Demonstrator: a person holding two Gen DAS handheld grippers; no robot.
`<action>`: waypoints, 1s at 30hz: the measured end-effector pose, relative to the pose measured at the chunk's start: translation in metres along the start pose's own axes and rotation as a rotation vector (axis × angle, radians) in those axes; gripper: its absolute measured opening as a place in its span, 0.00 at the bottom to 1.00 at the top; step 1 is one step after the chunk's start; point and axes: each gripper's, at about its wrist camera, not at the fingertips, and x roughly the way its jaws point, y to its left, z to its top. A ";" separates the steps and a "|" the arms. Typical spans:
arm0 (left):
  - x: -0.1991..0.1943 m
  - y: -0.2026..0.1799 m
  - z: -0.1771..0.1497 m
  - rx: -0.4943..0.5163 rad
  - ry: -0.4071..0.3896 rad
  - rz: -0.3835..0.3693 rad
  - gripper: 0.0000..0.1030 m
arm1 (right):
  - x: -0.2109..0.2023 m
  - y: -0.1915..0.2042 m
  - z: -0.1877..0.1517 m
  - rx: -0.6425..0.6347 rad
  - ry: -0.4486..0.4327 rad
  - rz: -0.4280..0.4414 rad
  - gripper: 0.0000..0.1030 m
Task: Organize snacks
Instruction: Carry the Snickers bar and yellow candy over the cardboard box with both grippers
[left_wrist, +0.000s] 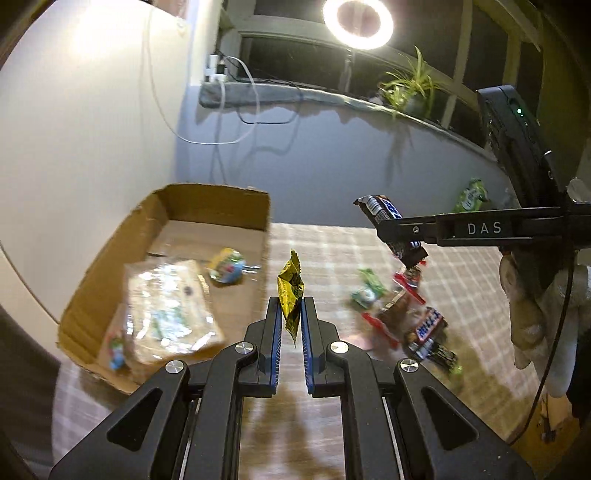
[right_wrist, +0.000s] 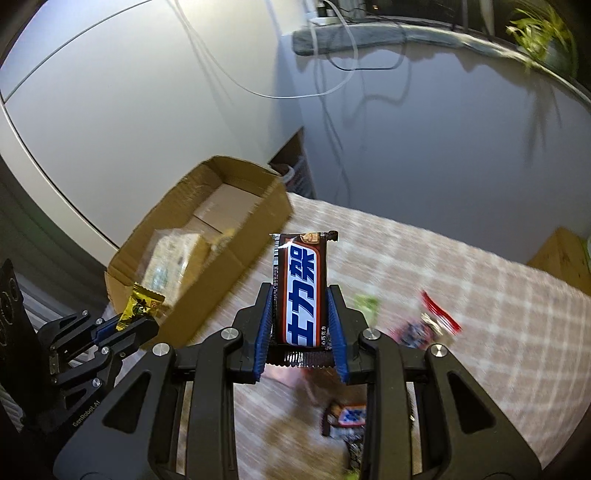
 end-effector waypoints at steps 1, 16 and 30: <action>-0.001 0.004 0.001 -0.006 -0.002 0.004 0.09 | 0.003 0.005 0.004 -0.009 0.000 0.006 0.29; 0.002 0.053 0.007 -0.065 -0.011 0.064 0.09 | 0.056 0.062 0.048 -0.094 0.025 0.053 0.29; 0.011 0.076 0.008 -0.095 -0.002 0.073 0.09 | 0.097 0.086 0.062 -0.125 0.080 0.074 0.29</action>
